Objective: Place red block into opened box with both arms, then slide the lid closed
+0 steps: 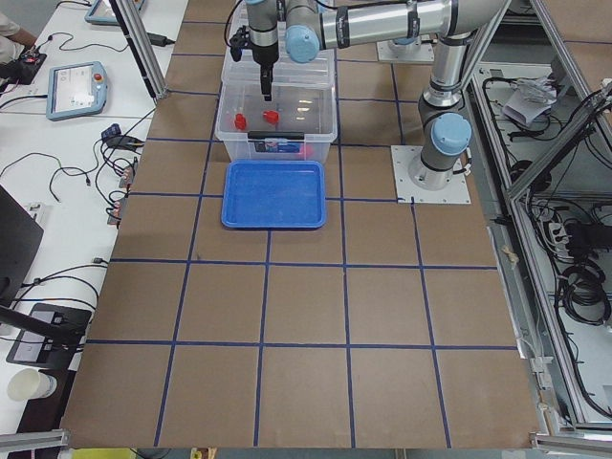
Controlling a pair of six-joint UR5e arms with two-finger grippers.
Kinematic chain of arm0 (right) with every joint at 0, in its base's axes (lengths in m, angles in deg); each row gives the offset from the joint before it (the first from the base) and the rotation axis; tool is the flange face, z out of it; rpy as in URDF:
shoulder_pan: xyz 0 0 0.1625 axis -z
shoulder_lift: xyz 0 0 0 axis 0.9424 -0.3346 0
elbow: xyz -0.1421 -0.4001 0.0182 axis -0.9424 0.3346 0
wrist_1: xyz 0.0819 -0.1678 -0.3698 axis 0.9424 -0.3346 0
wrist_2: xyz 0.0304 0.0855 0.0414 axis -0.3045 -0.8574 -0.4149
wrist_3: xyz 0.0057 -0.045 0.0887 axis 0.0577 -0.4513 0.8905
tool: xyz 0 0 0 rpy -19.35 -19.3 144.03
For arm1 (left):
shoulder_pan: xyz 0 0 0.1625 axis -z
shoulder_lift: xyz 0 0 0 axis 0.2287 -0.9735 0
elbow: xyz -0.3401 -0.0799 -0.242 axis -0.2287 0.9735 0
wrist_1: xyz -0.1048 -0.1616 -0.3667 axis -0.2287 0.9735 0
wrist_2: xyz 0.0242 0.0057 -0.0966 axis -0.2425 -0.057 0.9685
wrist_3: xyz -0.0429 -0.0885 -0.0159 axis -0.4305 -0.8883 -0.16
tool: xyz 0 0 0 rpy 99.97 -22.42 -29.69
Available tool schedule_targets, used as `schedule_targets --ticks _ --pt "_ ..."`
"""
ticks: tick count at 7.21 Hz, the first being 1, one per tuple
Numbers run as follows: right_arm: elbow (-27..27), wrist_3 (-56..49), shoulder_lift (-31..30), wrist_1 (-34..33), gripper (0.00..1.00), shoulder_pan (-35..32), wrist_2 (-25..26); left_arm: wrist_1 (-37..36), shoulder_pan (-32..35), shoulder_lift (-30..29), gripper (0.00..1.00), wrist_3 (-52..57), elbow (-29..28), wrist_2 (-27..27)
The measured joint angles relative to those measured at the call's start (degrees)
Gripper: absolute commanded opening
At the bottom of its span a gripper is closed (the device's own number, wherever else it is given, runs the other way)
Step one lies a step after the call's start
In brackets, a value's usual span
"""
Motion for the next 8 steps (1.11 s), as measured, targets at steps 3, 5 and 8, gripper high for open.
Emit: schedule_targets --ticks 3,5,8 --pt "-1.0 0.0 2.2 -1.2 1.0 0.5 3.6 8.9 -0.1 5.0 1.0 -0.1 -4.8 0.2" --pt "-1.0 0.3 3.8 -2.7 1.0 3.1 4.2 9.2 -0.3 6.1 1.0 0.6 -4.9 0.0" --pt "-0.8 0.9 6.5 -3.0 1.0 4.6 3.4 9.3 -0.8 5.2 1.0 0.7 -4.0 -0.7"
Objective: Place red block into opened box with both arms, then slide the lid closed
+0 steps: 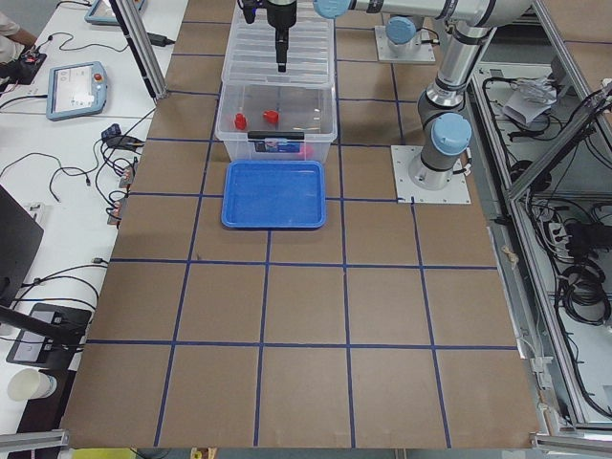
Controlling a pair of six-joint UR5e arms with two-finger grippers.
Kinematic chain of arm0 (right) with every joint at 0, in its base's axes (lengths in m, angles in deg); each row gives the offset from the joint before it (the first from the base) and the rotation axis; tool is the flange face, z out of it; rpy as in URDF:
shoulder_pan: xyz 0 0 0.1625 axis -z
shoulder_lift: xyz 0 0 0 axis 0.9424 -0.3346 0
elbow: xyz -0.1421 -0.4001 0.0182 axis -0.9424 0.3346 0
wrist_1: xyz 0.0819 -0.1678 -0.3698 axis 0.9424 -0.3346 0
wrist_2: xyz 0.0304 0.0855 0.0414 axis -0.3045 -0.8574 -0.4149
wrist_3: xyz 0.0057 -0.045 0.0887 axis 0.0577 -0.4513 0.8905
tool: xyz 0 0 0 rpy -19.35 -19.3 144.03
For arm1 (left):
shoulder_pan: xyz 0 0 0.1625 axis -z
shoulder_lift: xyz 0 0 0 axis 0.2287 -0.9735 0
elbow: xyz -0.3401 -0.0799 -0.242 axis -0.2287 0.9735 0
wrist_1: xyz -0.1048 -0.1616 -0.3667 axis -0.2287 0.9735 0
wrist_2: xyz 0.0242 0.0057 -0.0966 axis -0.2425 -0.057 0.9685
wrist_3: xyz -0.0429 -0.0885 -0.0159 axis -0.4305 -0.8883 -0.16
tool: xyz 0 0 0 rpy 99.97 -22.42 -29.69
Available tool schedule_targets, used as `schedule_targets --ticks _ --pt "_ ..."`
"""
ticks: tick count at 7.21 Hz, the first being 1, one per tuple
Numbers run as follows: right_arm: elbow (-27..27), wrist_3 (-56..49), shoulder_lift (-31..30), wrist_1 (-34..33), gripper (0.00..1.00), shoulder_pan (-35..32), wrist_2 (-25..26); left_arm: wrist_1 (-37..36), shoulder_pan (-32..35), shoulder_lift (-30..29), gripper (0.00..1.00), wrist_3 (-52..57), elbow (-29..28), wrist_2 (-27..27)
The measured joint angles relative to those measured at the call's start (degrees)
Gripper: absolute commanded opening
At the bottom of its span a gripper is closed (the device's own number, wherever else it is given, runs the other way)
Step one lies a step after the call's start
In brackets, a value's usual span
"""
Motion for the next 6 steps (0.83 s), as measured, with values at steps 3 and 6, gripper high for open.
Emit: schedule_targets --ticks 3,6 --pt "0.5 -0.1 2.2 0.1 1.0 -0.3 -0.6 -0.1 0.2 -0.6 1.0 -0.5 -0.1 0.4" --pt "0.6 0.0 2.9 0.0 1.0 -1.1 -4.4 -0.1 0.2 -0.6 1.0 -0.6 0.0 0.1"
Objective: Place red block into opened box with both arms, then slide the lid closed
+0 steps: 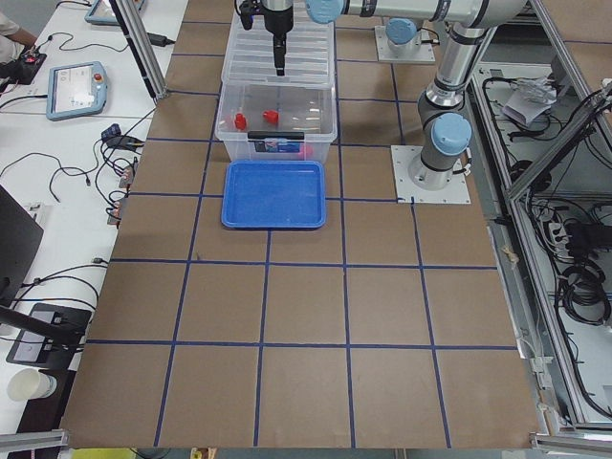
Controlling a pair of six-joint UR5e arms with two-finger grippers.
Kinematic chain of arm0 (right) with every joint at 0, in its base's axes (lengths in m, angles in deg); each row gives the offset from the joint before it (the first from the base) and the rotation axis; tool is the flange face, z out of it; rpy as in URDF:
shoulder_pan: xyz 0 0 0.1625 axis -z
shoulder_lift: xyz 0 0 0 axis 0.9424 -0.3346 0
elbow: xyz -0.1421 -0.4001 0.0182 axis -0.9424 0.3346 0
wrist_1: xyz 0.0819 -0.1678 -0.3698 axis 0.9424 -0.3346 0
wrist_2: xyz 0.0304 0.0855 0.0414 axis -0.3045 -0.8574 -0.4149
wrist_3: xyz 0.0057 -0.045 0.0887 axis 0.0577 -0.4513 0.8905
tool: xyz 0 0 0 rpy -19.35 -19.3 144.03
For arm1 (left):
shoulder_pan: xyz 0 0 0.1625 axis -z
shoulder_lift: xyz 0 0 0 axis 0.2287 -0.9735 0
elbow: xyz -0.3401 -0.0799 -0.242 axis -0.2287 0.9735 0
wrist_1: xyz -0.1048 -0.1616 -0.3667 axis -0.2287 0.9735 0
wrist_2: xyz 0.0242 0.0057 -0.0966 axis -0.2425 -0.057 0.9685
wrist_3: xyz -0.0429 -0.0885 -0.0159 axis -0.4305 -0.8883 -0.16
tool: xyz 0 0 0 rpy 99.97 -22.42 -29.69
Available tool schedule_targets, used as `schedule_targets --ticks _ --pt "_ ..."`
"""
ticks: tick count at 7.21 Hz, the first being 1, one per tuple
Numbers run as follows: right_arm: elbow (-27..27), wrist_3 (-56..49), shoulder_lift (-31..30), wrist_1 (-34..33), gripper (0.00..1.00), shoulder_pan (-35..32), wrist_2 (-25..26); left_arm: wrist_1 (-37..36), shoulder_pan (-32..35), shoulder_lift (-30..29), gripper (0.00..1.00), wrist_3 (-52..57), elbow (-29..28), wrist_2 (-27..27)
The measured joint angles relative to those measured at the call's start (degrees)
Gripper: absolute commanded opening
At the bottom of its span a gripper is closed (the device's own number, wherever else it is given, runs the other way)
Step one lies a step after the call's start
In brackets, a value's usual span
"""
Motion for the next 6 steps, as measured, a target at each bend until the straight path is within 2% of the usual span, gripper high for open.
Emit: schedule_targets --ticks 3,6 --pt "0.0 0.5 -0.1 -0.5 1.0 -3.9 -0.6 0.1 0.0 0.0 1.0 -0.3 0.4 0.0" --pt "0.1 7.9 -0.2 -0.6 1.0 -9.8 -0.7 0.0 0.0 0.3 1.0 -0.3 0.9 0.0"
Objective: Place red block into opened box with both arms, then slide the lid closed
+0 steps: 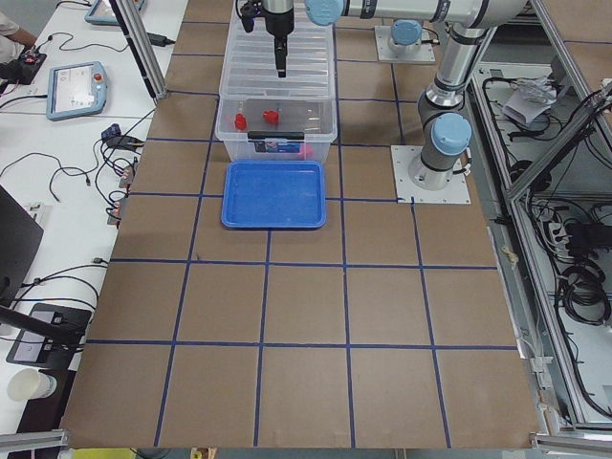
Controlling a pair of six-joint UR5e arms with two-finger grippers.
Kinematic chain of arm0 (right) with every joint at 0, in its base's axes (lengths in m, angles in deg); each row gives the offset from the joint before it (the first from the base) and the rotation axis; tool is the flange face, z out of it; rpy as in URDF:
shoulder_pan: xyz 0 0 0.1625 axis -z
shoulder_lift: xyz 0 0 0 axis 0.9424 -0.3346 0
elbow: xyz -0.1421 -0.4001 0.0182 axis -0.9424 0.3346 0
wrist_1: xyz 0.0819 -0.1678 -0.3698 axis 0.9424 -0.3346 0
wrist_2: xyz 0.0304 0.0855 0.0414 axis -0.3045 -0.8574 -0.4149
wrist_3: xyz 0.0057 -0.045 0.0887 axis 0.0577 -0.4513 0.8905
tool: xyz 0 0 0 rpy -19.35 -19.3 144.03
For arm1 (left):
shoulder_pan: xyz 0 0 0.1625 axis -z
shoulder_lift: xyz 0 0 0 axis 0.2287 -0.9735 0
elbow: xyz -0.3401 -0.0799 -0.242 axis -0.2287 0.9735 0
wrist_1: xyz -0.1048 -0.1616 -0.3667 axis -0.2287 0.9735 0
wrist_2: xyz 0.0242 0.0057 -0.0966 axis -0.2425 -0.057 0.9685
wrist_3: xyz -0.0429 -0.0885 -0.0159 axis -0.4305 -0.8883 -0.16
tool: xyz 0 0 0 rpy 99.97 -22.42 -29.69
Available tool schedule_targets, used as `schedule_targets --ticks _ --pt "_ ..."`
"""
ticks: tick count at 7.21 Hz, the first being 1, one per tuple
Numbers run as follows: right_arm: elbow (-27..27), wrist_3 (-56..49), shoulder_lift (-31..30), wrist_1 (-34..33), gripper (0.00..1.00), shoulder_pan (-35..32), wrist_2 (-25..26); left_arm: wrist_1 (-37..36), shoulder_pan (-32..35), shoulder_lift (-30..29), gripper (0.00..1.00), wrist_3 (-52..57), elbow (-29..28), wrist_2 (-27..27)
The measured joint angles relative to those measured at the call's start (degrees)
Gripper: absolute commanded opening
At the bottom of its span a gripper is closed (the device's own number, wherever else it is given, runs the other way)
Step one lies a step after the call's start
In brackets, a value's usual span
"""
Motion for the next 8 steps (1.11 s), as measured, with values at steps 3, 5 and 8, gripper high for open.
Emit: schedule_targets --ticks 3,5,8 --pt "0.0 7.4 0.0 -0.1 1.0 -5.5 -0.1 -0.1 0.0 -0.2 1.0 -0.1 0.5 0.2" --pt "0.0 10.6 -0.3 0.0 1.0 -7.9 -0.1 -0.1 0.0 -0.2 1.0 -0.1 0.9 0.2" --pt "0.0 11.7 -0.3 0.0 1.0 -9.6 -0.1 0.0 0.1 0.1 1.0 0.0 1.0 0.1"
